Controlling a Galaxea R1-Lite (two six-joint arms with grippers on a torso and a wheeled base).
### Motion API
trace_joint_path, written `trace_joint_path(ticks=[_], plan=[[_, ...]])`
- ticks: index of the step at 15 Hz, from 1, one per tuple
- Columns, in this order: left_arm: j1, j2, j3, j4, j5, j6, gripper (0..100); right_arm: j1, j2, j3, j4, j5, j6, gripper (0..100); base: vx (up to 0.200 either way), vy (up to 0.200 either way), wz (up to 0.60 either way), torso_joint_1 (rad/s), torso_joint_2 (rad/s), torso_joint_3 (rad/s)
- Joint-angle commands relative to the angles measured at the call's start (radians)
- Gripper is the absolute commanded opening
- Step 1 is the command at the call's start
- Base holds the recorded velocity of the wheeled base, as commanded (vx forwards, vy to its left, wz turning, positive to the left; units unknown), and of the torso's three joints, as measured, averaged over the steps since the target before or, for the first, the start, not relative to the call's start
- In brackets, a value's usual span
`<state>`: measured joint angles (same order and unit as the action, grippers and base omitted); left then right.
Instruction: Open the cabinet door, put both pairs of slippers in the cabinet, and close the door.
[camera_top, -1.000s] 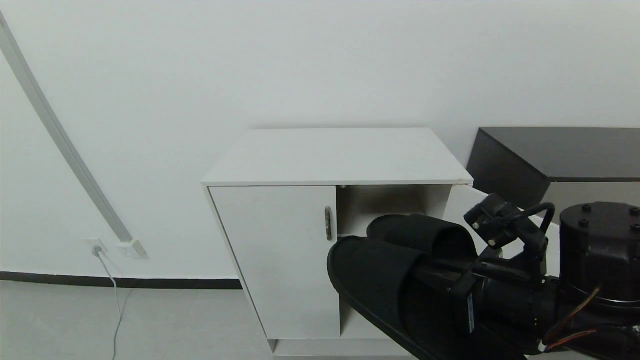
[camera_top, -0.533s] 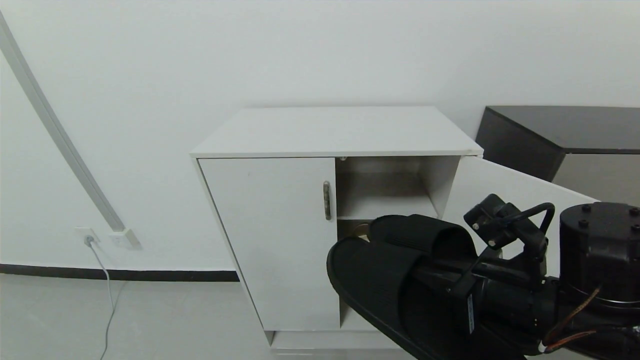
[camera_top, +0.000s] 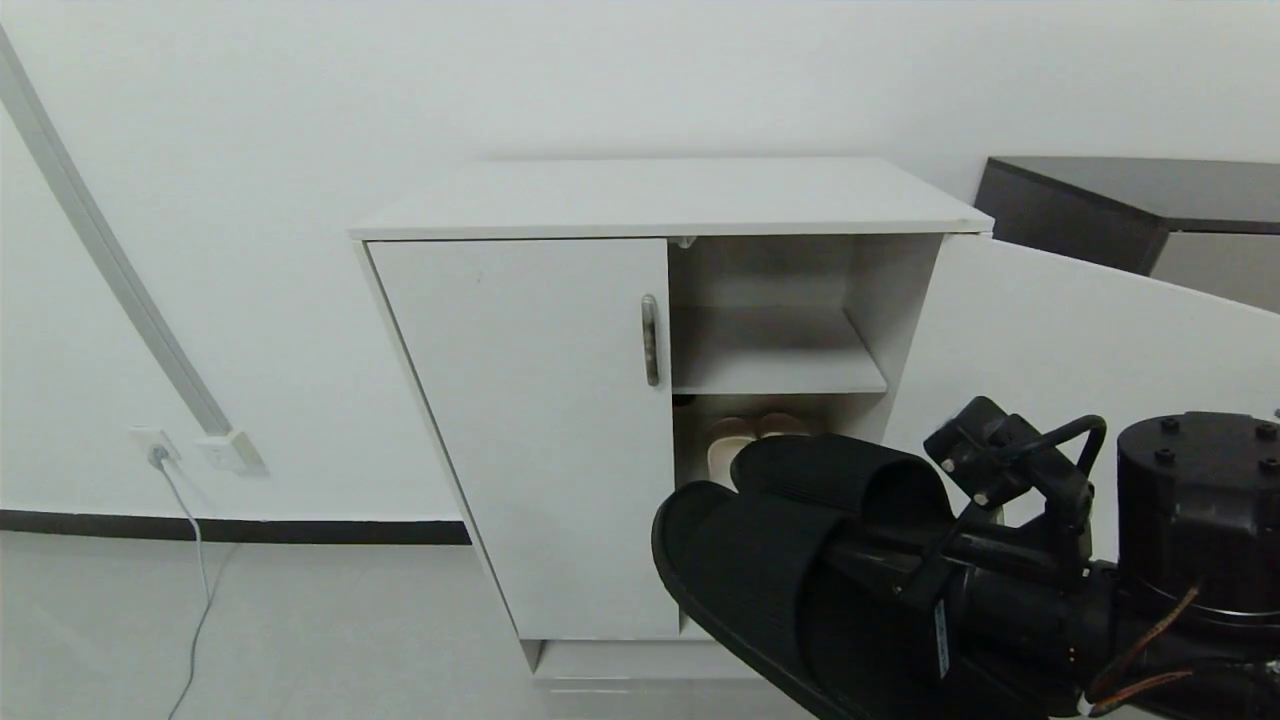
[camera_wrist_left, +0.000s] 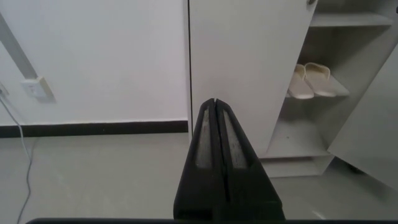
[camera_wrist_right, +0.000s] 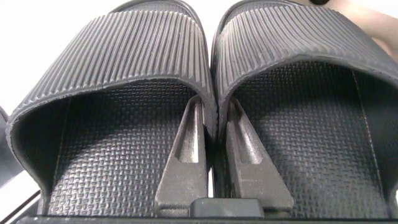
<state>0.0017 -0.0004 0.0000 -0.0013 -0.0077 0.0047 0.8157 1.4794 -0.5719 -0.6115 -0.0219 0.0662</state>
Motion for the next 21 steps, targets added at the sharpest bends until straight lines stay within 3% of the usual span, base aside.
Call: trace_joint_path(ticks=[1,8,16,21], plan=[[0.0,0.0,0.0,0.0,0.0,0.0,0,0.0,0.001,0.004,-0.001,0.0,0.0,0,0.0,0.0,0.0,-0.09,0.44,0.364],[0.001,0.0,0.0,0.0,0.002,-0.005,0,0.006,0.001,0.029,-0.024,0.0,0.0,0,0.0,0.0,0.0,-0.03,0.41,0.377],[0.0,0.002,0.0,0.0,0.002,-0.006,0,0.006,0.002,0.026,-0.024,0.0,-0.002,0,0.0,0.0,0.0,0.001,0.04,0.031],[0.001,0.002,0.0,0.0,0.002,-0.006,0,0.006,0.002,0.024,-0.024,-0.003,-0.003,0,0.0,-0.16,0.0,-0.003,0.01,0.004]])
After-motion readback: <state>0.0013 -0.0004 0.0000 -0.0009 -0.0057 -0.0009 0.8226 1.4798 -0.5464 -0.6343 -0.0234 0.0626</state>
